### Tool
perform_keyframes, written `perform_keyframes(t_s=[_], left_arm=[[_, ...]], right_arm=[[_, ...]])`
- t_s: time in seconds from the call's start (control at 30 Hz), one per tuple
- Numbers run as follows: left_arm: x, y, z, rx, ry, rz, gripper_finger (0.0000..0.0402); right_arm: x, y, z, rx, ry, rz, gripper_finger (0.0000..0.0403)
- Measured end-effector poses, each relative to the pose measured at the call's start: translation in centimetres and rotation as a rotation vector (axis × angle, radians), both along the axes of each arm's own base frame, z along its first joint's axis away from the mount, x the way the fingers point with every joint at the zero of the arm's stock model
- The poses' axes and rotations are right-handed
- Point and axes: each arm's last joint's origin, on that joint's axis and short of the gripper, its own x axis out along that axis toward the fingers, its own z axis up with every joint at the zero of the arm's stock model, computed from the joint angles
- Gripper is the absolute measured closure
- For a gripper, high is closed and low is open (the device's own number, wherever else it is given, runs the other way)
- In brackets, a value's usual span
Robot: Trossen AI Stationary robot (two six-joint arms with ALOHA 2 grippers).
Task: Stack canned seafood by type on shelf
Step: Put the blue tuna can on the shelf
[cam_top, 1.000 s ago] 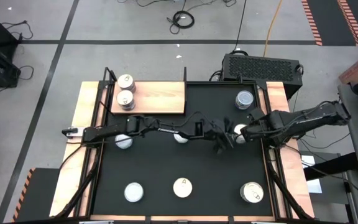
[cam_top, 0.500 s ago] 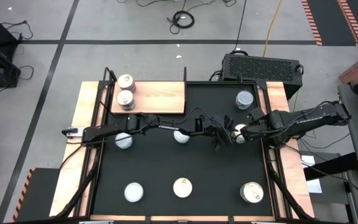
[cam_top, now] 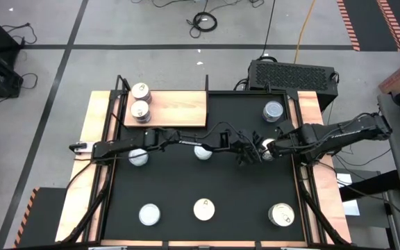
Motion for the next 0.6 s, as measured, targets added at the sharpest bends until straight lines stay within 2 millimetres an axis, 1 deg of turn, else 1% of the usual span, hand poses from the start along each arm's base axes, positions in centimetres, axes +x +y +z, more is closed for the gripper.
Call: perform_keyframes(t_s=[0.2,0.47,0.6], left_arm=[[0.04,-0.07,-0.11,0.018,-0.002,0.019,0.0276],[0.09,-0.35,0.02,0.024,-0.013,0.025,0.0359],[0.07,-0.91,0.17,0.044,-0.009,0.024,0.0393]], right_arm=[[0.00,0.00,0.00,0.000,0.002,0.005,0.0403],[0.00,0.00,0.00,-0.002,0.015,0.030,0.0403],[0.00,0.00,0.00,-0.002,0.016,0.032,0.0403]])
